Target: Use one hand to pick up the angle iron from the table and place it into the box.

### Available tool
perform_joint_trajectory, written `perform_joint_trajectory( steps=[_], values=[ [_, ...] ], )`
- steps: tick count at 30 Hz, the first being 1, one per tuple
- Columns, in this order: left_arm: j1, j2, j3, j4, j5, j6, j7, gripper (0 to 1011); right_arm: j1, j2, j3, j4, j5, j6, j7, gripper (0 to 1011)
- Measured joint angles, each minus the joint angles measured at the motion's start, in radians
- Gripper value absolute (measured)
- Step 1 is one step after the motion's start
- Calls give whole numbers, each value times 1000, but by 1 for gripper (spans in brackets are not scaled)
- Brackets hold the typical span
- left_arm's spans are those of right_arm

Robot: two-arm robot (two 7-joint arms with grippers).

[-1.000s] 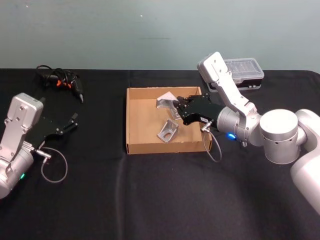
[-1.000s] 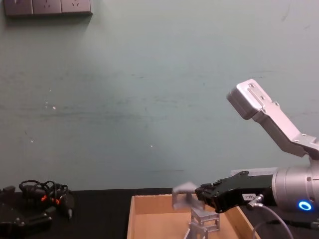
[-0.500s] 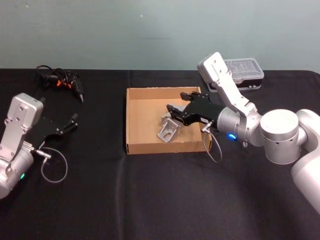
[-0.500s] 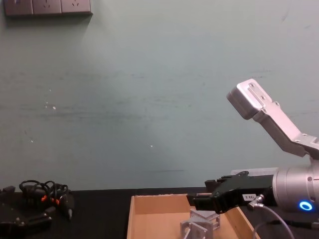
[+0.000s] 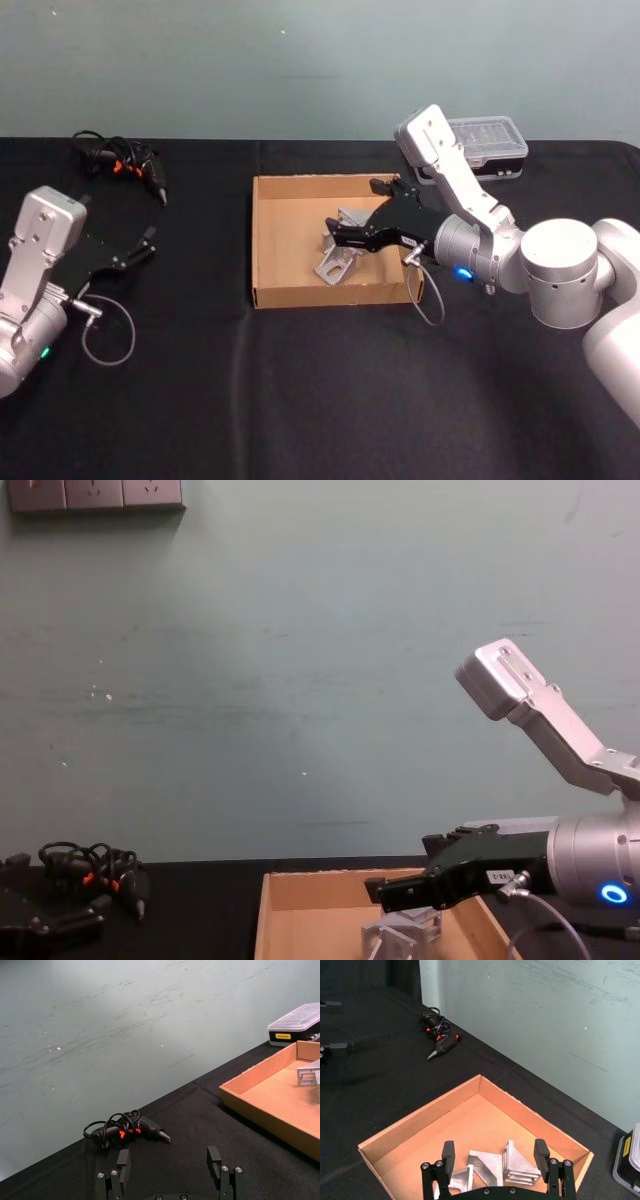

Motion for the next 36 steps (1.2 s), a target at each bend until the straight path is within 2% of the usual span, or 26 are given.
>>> perform_joint_trajectory(
  steps=[8,11,14,16,17,19,20,25,28,31,34,36],
  values=[
    [0,0,0,0,0,0,0,1005,0,1,0,-1,0,0,1,1004],
    [0,0,0,0,0,0,0,1005,-34,19,21,-48,2,-7,4,1004],
    [0,0,0,0,0,0,0,1005,-88,34,50,-105,2,-27,-23,1004],
    [0,0,0,0,0,0,0,1004,-140,37,73,-151,-16,-66,-84,1004],
    [0,0,0,0,0,0,0,1005,-177,35,85,-177,-41,-99,-140,1004],
    [0,0,0,0,0,0,0,1005,-190,33,90,-187,-52,-112,-163,1004],
    [0,0,0,0,0,0,0,1005,-224,25,100,-206,-84,-141,-226,1004],
    [0,0,0,0,0,0,0,1005,-297,-9,119,-230,-185,-201,-403,1004],
    [0,0,0,0,0,0,0,1004,-319,-33,123,-218,-236,-238,-479,1004],
    [0,0,0,0,0,0,0,1004,-328,-54,122,-193,-282,-266,-534,1004],
    [0,0,0,0,0,0,0,1005,-331,-67,118,-177,-310,-277,-558,1004],
    [0,0,0,0,0,0,0,1005,-331,-66,119,-178,-310,-277,-558,1004]
  ],
)
